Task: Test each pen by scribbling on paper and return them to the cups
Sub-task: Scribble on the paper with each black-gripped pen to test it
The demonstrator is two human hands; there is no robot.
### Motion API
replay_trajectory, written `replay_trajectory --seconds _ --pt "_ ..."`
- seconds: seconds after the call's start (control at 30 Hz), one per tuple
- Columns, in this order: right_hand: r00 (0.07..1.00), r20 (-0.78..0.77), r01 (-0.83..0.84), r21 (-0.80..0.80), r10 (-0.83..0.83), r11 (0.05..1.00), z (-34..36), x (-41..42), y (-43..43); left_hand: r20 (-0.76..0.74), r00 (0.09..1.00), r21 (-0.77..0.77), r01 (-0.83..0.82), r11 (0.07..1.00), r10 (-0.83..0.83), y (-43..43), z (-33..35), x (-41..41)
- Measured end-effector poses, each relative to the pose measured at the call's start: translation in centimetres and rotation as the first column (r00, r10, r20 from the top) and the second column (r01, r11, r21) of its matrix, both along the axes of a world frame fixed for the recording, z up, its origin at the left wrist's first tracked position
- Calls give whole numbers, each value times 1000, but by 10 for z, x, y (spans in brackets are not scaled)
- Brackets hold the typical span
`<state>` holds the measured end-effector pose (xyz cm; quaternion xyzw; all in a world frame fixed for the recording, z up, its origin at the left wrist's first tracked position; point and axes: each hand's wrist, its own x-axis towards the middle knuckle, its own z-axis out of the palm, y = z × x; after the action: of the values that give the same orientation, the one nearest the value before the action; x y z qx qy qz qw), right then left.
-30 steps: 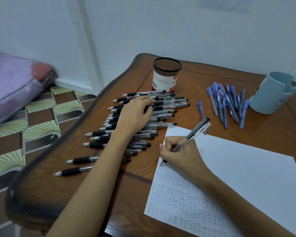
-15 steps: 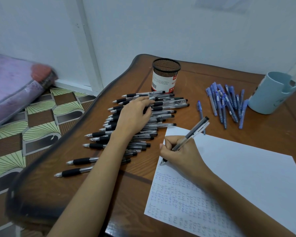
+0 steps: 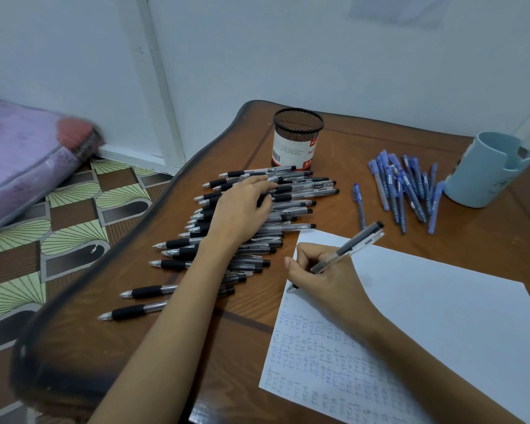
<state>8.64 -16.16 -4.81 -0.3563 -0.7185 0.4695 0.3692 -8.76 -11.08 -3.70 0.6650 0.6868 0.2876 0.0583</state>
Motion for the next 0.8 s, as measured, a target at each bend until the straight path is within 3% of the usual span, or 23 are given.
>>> replay_trajectory --seconds 0.17,0.37,0.67,0.8 --pt "987 -157 3 -158 -28 987 9 4 8 5 1000 8 5 1000 -5 0 0 -1" --pt "975 -217 -34 -389 -56 921 16 7 15 5 1000 5 5 1000 -5 0 1 -1" --pt "940 -337 -134 -522 -60 842 16 11 22 -2 1000 8 2 1000 -2 0 1 0" --pt "952 -284 -43 -492 -114 869 14 13 25 6 1000 5 7 1000 -7 0 0 -1"
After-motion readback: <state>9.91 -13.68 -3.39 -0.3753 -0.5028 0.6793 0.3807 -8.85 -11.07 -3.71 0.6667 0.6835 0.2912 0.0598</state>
